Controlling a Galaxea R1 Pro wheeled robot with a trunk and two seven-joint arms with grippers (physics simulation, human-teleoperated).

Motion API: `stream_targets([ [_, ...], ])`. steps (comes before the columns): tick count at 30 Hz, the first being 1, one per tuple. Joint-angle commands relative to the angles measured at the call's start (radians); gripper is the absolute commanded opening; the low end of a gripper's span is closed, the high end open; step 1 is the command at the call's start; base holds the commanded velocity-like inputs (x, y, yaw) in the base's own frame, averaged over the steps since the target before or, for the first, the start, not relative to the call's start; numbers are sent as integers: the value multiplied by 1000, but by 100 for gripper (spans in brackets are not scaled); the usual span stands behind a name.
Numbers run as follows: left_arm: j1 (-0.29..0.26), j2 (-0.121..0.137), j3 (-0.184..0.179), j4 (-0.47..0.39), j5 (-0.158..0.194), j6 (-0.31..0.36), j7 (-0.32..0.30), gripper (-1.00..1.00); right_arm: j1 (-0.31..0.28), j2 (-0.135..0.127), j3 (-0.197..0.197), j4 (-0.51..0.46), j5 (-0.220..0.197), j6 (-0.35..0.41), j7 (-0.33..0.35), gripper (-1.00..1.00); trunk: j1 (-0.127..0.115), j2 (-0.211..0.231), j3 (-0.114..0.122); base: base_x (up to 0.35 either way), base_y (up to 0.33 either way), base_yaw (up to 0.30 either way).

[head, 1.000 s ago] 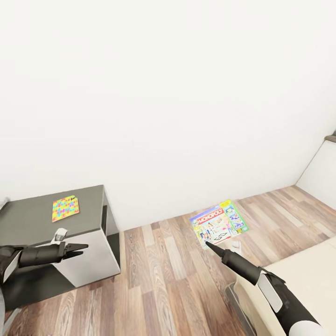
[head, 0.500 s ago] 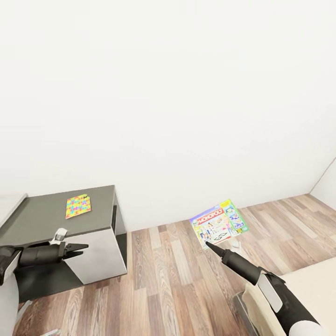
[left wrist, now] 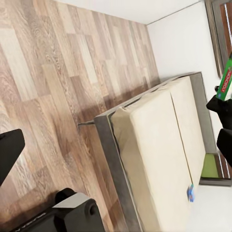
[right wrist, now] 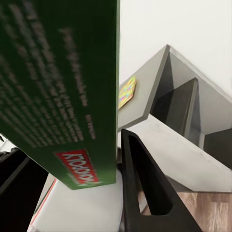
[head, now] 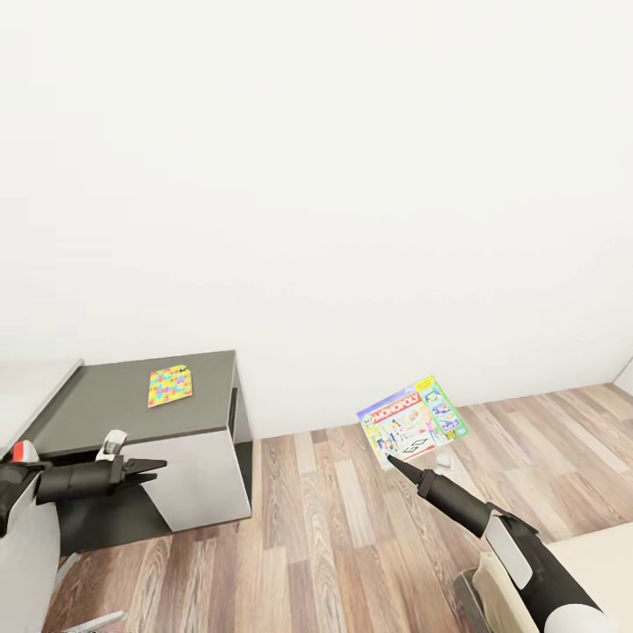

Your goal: Put all the toys in the child's room - the three board games (two on the bed and one on the table), the two jigsaw puzzles on the table, and the tennis ball on the table - inside the toy box on the table in the child's room.

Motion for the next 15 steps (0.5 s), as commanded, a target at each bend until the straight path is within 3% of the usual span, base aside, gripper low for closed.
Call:
stream_targets([
  [1,-1,0,1,0,-1,10,-3,100,-1,0,0,0,-7,10,2,-100,1,-2,-1,0,0,157],
  [15,-1,-7,1,0,-1,10,-3,100,-1,1,1,-1,-6,10,-40,-100,1,-2,19,0,0,187],
])
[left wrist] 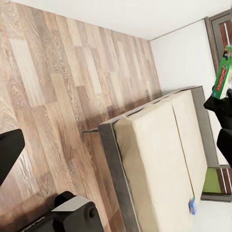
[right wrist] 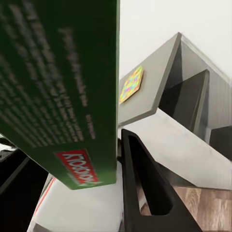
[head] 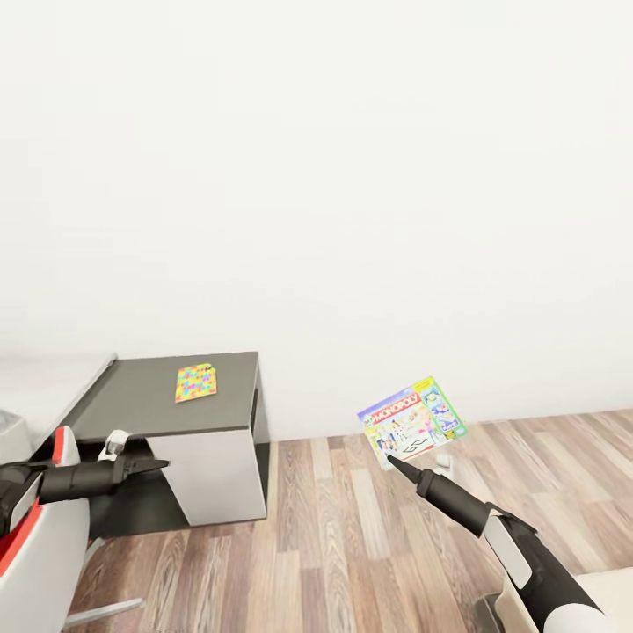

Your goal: Put all the toys in the child's room - the three board games (two on the bed and one on the table), the two jigsaw puzzles on the table, and the tennis ball on the table - inside the toy box on the table in the child's room.

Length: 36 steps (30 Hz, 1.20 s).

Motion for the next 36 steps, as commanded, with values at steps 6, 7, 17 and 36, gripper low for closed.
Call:
stream_targets([
  [6,-1,0,1,0,0,11,-3,100,0,0,0,-1,-7,10,-21,-100,1,-2,5,0,0,225],
  [7,-1,0,1,0,0,10,-3,100,0,0,0,-1,-7,10,-26,-100,1,-2,6,0,0,232],
  [17,-1,0,1,0,0,11,-4,100,-1,0,0,-1,-2,16,-54,-100,1,-2,17,0,0,235],
  [36,-1,0,1,0,0,11,-5,100,-1,1,0,-2,-6,19,-66,-100,1,-2,24,0,0,167],
])
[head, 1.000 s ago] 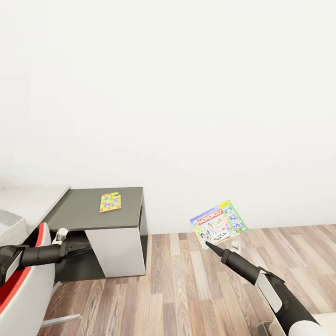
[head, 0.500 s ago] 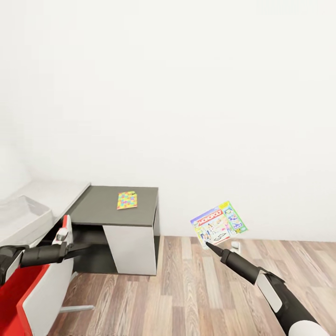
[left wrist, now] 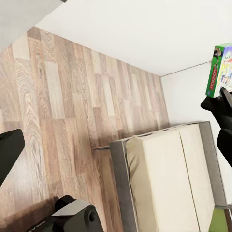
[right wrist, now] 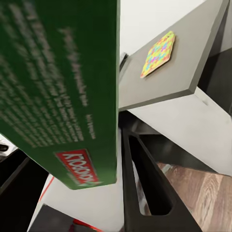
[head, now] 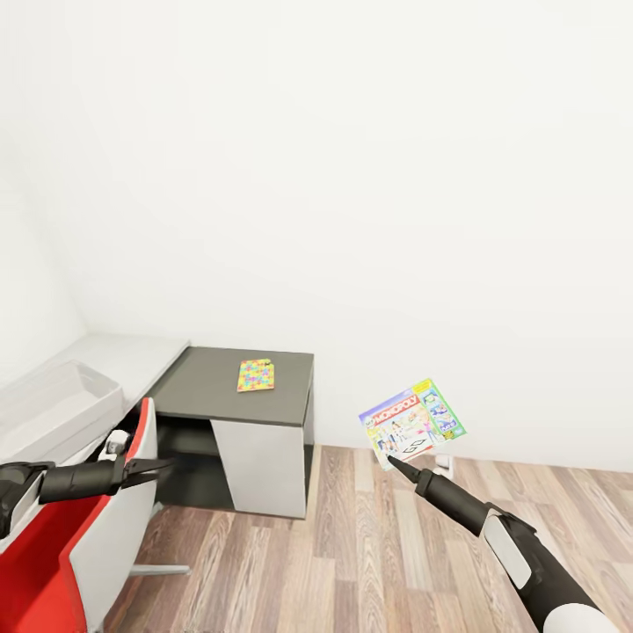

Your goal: Put all the toys in the child's room - the three board games (two on the bed and one on the table), the two jigsaw puzzles on the table, and the tennis ball on the table - inside the toy box on the table in the child's room.

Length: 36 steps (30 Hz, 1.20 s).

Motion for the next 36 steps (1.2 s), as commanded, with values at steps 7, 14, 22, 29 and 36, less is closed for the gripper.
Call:
stream_targets([
  [7,-6,1,11,-3,1,17,-6,100,-2,13,1,-4,-2,19,-116,-100,1,-2,-2,0,0,55],
  [14,-57,3,12,-111,1,105,22,100,-58,19,6,-41,4,215,-514,-100,1,-2,-2,0,0,3],
  [22,-120,6,18,-333,7,298,197,100,-252,70,11,-154,3,462,-745,-100,1,-2,-2,0,0,0],
  [29,-180,16,34,-358,8,333,243,100,-336,100,13,-203,6,580,-774,-100,1,-2,-2,0,0,0],
  [36,-186,25,92,-360,9,333,242,100,-342,123,30,-238,6,591,-779,-100,1,-2,-2,0,0,37],
])
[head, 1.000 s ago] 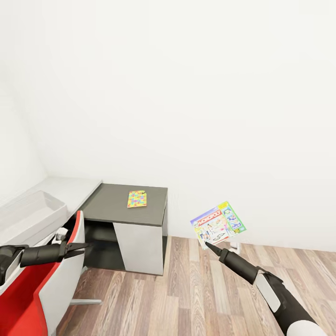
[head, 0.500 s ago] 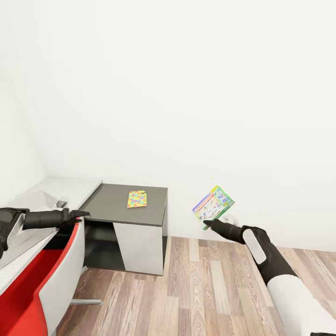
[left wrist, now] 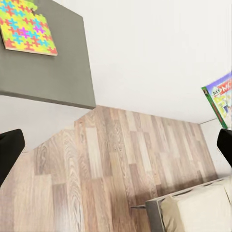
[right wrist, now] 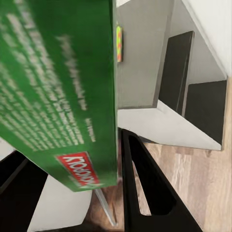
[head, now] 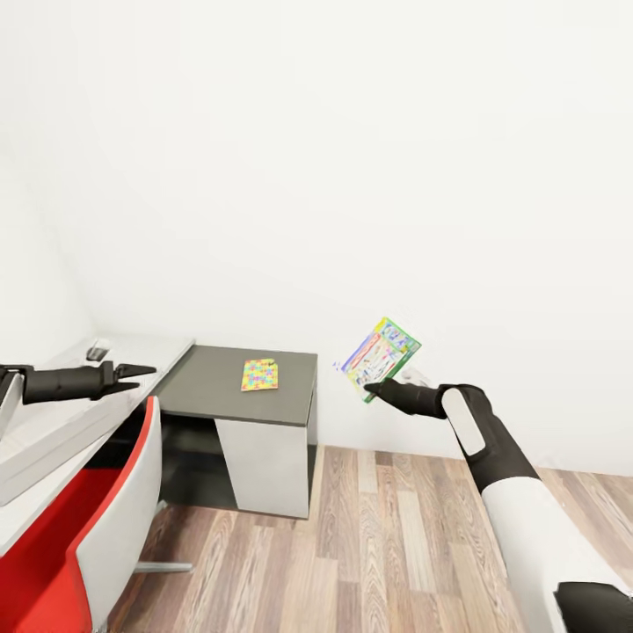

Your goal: Put all the toys in the child's room - the three board games (two on the bed and one on the table), the two jigsaw puzzles on the table, and the tennis ball on the table - inside the toy box on the table in the child's room.

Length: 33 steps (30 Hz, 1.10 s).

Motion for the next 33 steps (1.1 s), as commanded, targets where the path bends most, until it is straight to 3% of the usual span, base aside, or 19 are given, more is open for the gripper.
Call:
stream_targets([
  [1,-1,2,10,0,2,8,-3,100,-1,6,11,-1,10,3,8,-100,1,-2,-2,0,0,194],
  [7,-2,13,25,-1,2,7,-7,100,-1,24,55,-3,10,-4,7,-100,1,-2,-2,0,0,262],
  [12,-2,16,26,-2,3,6,-9,100,-2,55,62,-3,10,-3,2,-100,1,-2,-2,0,0,288],
  [17,-2,17,28,-6,5,8,-27,100,-4,63,63,-5,10,-2,-6,-100,1,-2,-2,0,0,291],
  [20,-2,29,28,-7,6,8,-98,100,-5,72,63,-29,5,4,-6,-100,1,-2,-2,0,0,292],
  [22,-2,44,28,-7,1,6,-189,100,-7,78,63,-61,-1,8,-6,-100,1,-2,-2,0,0,292],
  [25,-2,62,27,-7,-4,2,-271,100,-11,90,62,-108,-7,31,-5,-100,1,-2,-2,0,0,292],
  [33,-2,93,26,-7,2,2,-315,100,-13,142,59,-166,-9,84,-2,-100,1,-2,-2,0,0,292],
])
